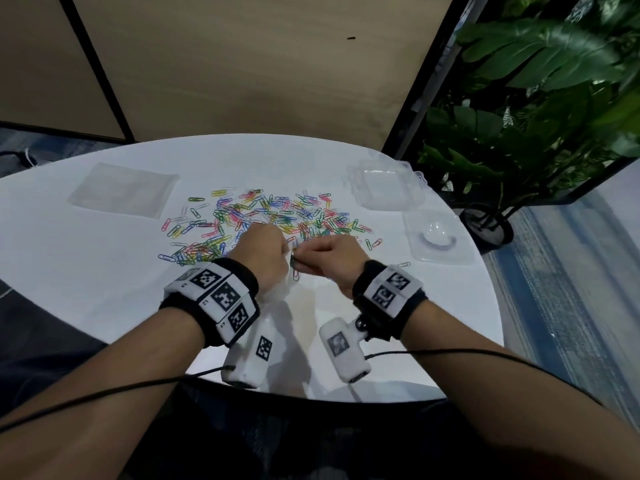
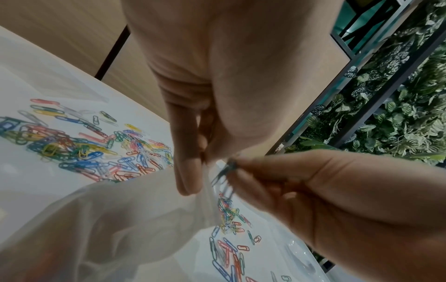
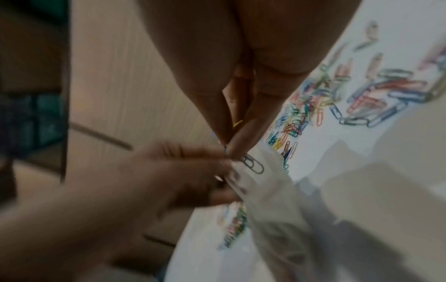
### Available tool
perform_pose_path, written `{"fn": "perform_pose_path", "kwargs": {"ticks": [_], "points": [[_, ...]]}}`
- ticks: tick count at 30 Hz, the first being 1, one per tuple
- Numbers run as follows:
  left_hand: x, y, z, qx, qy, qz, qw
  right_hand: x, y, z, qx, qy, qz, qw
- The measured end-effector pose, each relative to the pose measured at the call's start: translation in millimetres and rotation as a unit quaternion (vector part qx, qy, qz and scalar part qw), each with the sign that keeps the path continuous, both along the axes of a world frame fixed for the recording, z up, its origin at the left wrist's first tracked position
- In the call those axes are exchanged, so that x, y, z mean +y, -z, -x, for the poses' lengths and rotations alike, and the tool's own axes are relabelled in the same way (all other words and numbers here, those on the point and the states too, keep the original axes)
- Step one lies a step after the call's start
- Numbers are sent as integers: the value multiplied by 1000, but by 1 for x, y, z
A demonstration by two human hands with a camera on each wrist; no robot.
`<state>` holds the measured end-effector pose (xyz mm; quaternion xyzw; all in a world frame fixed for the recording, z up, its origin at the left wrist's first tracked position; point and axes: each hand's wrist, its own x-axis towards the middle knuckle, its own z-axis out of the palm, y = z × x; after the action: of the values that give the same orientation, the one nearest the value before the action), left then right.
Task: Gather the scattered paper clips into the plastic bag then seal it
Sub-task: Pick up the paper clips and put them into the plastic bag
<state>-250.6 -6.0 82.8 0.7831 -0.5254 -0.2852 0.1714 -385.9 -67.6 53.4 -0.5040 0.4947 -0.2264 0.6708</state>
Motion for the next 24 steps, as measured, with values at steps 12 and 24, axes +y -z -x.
{"fn": "perform_pose_path", "kwargs": {"ticks": [12, 24], "points": [[5, -13, -19, 37, -22, 24, 999, -47, -1, 55, 342, -117, 229, 904], [24, -18, -42, 10, -17, 18, 1000, -39, 74, 55, 507, -129, 181, 833]]}}
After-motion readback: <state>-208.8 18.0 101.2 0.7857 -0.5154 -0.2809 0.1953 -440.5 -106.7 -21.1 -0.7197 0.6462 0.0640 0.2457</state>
